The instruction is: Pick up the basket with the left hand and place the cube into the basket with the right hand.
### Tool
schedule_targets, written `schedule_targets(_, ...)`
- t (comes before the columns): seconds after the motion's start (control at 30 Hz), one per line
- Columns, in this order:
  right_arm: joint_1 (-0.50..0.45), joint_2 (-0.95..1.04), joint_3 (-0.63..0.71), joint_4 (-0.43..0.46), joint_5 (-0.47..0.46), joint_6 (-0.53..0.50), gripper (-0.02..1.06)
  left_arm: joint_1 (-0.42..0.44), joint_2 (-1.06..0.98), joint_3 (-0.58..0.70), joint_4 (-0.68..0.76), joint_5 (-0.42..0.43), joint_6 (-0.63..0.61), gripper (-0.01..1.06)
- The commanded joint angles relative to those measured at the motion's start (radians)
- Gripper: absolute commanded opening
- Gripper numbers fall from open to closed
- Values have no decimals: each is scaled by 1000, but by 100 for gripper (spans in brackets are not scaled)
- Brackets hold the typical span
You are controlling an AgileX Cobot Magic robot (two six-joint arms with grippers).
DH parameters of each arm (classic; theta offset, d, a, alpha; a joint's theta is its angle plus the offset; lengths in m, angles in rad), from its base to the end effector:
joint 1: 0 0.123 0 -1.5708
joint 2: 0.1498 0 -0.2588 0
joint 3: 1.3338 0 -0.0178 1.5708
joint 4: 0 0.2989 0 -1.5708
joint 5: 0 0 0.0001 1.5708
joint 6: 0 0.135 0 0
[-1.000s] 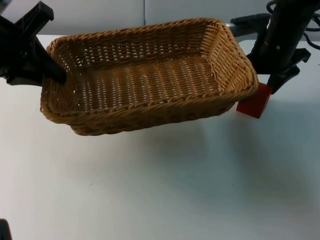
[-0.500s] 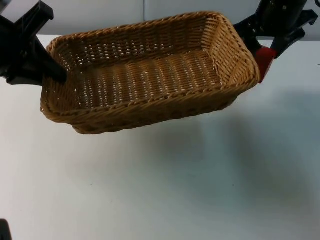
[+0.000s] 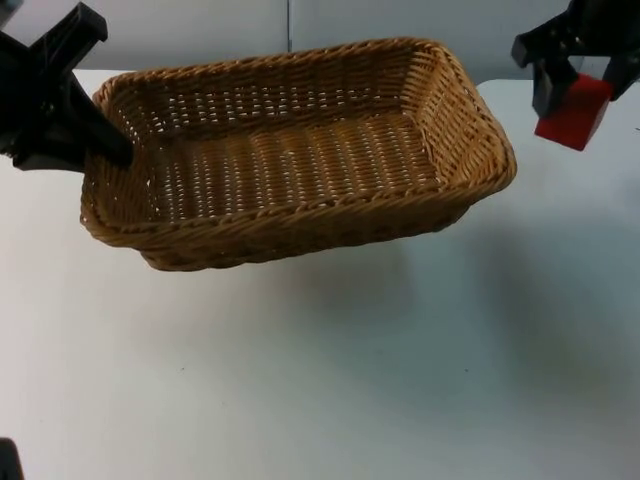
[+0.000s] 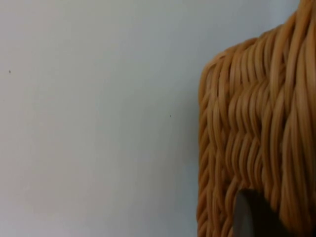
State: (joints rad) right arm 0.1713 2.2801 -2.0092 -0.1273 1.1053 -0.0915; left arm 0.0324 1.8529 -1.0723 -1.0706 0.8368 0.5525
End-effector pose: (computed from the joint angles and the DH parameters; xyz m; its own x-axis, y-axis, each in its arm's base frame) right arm 0.5256 0.0754 0.1262 -0.9147 -0.3078 -0.2620 -0.2767 0.9493 -0.1494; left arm 0.3910 -0.0754 0.0859 -0.9467 -0.2794 -0.1605 -0.0931 0.7141 -0.6939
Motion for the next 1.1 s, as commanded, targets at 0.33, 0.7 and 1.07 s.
schedule_targets(0.33,-41,-143,-9,156,-53,-14,60,-6,-15,-11,-37,18,1,0)
schedule_targets(0.7,-38,-241,-9,414,-56,-94,60,-6,-15,-11,-37,18,1,0)
schedule_targets(1.07,139,-243,-9,507,-40,-179,60,-6,-15,-11,-37,18,1,0)
